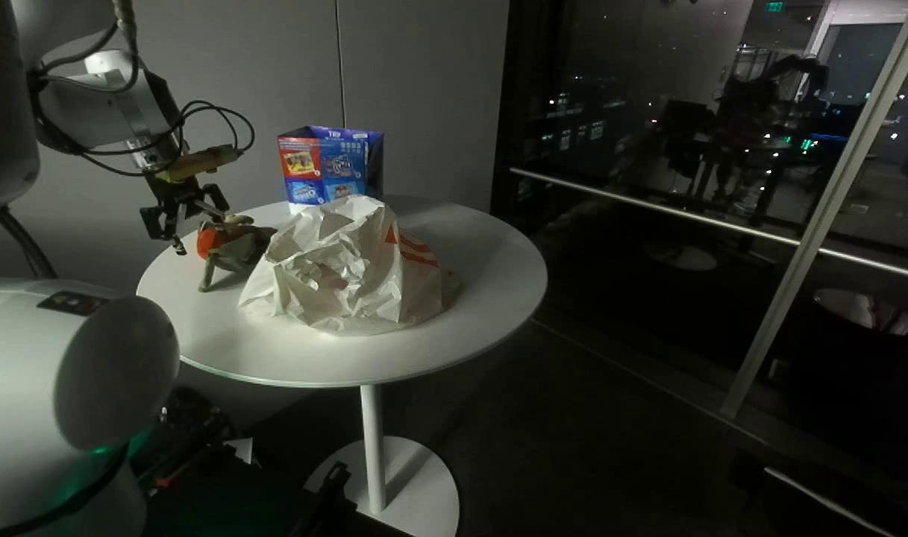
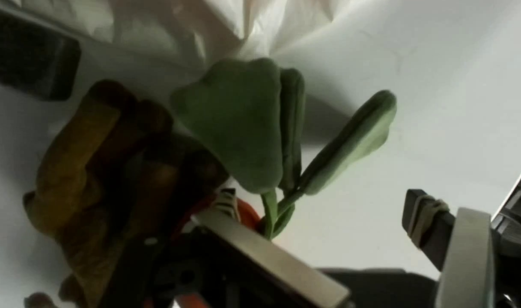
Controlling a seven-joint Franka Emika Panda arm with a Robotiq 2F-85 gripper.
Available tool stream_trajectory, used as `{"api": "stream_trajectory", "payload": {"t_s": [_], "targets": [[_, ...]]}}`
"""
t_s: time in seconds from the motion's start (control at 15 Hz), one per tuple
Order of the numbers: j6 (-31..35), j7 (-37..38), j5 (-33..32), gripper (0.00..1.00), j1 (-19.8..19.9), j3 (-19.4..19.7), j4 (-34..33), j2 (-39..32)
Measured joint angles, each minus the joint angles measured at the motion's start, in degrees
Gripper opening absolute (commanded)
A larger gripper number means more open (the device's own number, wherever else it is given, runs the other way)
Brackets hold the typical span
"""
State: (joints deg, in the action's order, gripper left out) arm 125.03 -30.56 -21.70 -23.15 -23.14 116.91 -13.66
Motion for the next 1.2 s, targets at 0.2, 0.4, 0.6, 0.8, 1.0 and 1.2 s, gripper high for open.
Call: {"api": "stream_trajectory", "payload": {"t_s": [0.2,0.4,0.6,0.8,1.0,1.2], "targets": [[1.1,-3.2,-0.4,1.00,-0.1,0.0,-2.7,-3.1],[2.7,-4.7,-2.7,1.00,-0.1,0.4,-4.5,-6.4],[4.7,-4.9,-7.5,1.00,-0.5,1.0,-5.6,-9.0],[5.6,-4.9,-10.5,0.68,-0.8,1.8,-6.1,-10.5],[6.0,-5.0,-10.8,0.43,-0.7,2.8,-6.4,-10.8],[6.0,-5.0,-10.8,0.20,-0.3,3.4,-6.8,-10.8]]}}
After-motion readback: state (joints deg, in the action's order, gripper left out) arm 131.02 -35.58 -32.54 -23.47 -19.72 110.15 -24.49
